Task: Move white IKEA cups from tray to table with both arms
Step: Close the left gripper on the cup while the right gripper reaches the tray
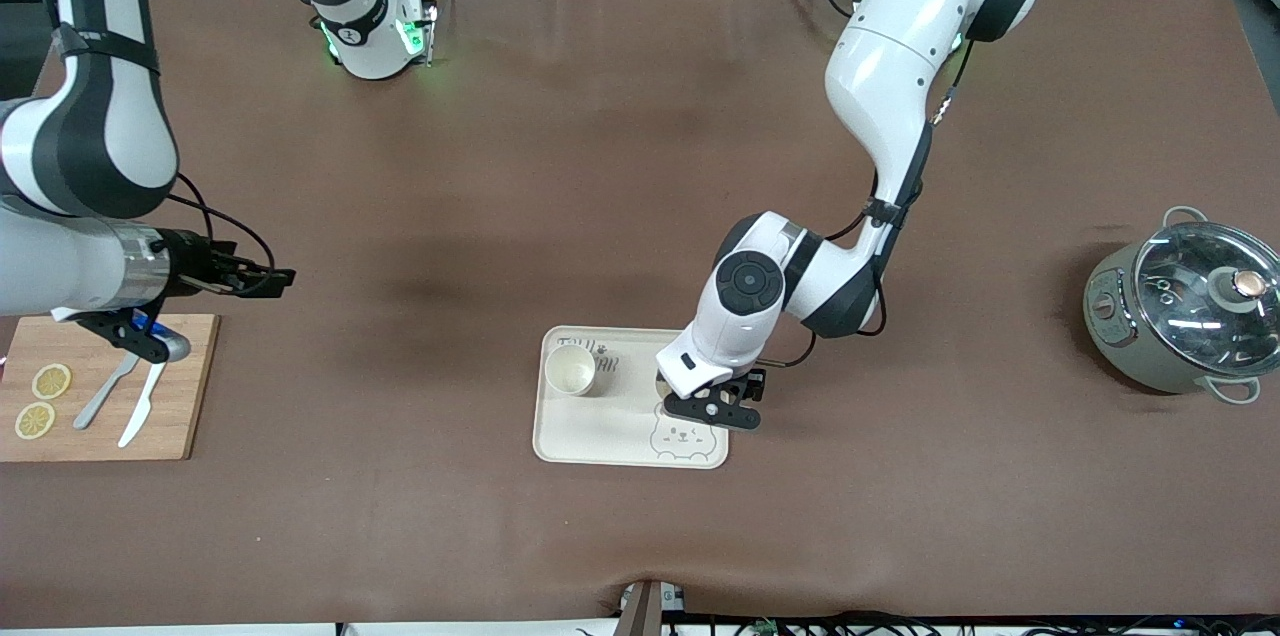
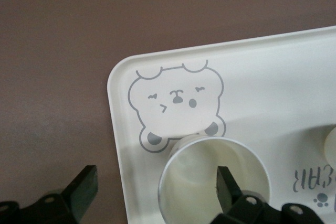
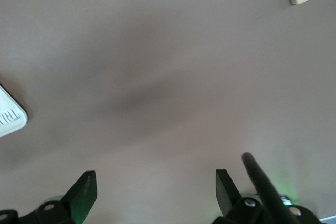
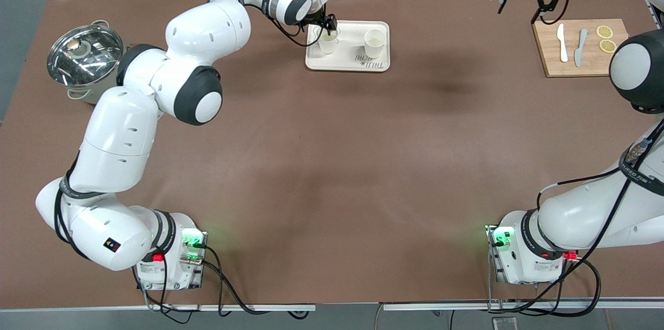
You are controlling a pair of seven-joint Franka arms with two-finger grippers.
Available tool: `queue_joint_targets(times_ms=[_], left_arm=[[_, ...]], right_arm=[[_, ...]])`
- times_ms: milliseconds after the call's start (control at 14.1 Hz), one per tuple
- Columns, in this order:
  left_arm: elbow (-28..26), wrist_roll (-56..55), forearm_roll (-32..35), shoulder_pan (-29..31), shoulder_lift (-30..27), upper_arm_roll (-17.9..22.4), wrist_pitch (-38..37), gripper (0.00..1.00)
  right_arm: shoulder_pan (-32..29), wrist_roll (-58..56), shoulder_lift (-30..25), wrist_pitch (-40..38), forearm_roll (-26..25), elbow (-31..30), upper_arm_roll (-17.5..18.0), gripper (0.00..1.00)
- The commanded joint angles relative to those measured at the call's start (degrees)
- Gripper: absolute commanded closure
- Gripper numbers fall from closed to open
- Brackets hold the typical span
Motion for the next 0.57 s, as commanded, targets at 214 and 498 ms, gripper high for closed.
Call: queue_joint_targets(times_ms=[214, 498], left_arm=[[1.7, -2.0, 1.0, -0.9, 2.2, 1.1, 1.2, 0.00], [1.7, -3.2, 1.0, -1.1, 3.0, 1.2, 3.3, 0.00]], right_arm=[[3.0, 9.1, 0.9, 1.3, 1.6, 0.5, -0.1, 0.00], [4.4, 14.8, 2.2, 3.7, 3.4, 0.5, -0.1, 0.00]])
